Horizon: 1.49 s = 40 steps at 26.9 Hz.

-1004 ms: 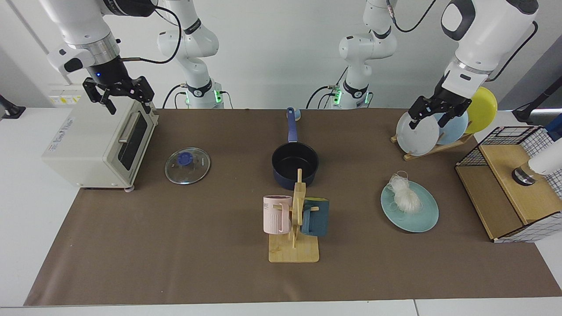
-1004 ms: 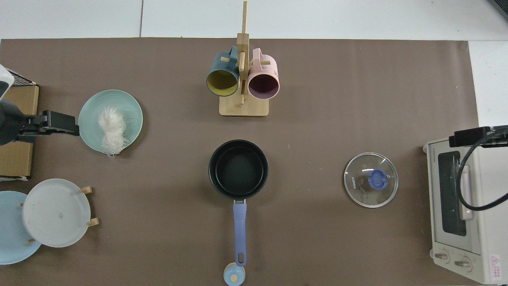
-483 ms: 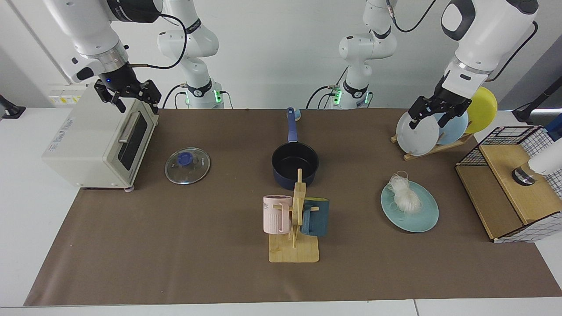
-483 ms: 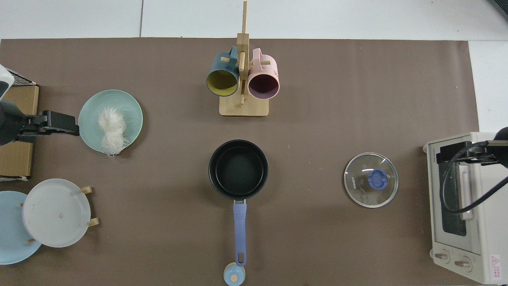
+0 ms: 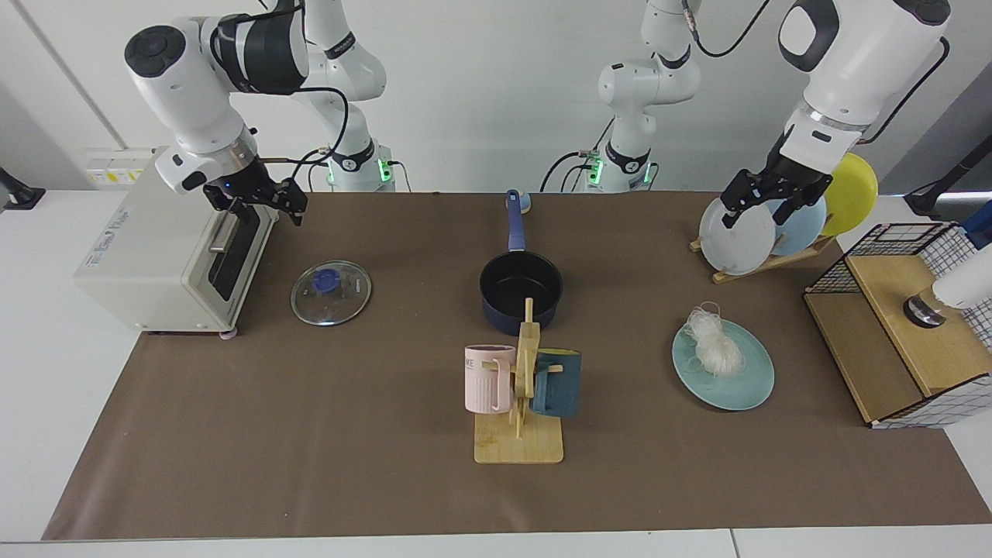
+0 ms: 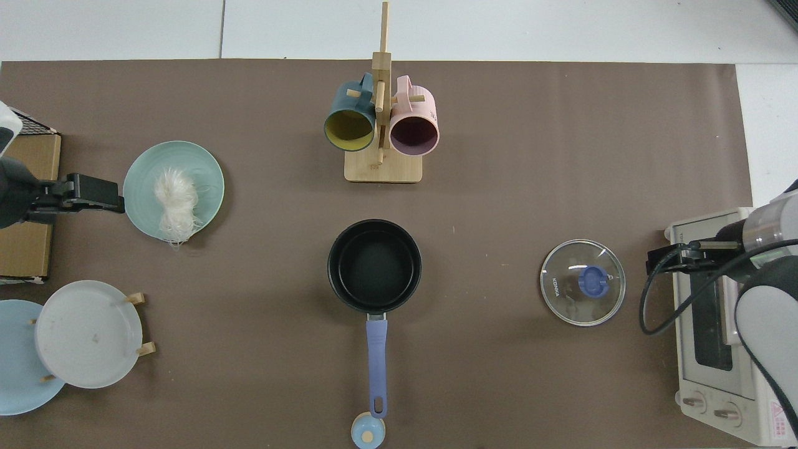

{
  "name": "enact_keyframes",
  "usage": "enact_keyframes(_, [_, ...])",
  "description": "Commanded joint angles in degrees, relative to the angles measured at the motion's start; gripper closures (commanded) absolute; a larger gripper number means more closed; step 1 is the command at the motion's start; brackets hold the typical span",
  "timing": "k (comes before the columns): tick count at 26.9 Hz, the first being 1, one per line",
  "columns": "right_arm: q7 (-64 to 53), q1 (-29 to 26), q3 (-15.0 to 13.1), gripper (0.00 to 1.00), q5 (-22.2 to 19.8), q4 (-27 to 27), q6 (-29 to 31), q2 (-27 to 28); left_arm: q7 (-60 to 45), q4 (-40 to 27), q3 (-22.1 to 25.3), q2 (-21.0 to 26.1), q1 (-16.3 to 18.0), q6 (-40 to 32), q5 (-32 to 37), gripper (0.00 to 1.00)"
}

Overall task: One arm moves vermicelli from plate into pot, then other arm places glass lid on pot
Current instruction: 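Reach the right gripper to the glass lid's blue knob and grasp it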

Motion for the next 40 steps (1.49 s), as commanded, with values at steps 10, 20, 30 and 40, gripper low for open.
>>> enact_keyframes(10, [1.76, 1.62, 0.37, 0.00, -0.62, -16.17, 16.98, -2.66, -0.02, 1.26, -0.12, 0.47, 0.04, -1.29, 1.08, 0.00])
enact_keyframes(20, [3.69, 2.06, 0.37, 0.00, -0.80, -21.35, 26.65, -0.47, -0.02, 1.26, -0.12, 0.47, 0.04, -1.29, 1.08, 0.00])
enact_keyframes(30, [5.80, 4.25, 0.37, 0.00, -0.80, -24.00, 34.04, 3.13, -0.02, 1.26, -0.12, 0.38, 0.04, -1.29, 1.08, 0.00])
enact_keyframes(40, [5.80, 4.52, 0.37, 0.00, -1.41, -25.58, 40.28, 7.01, -0.02, 1.26, -0.12, 0.38, 0.04, -1.29, 1.08, 0.00])
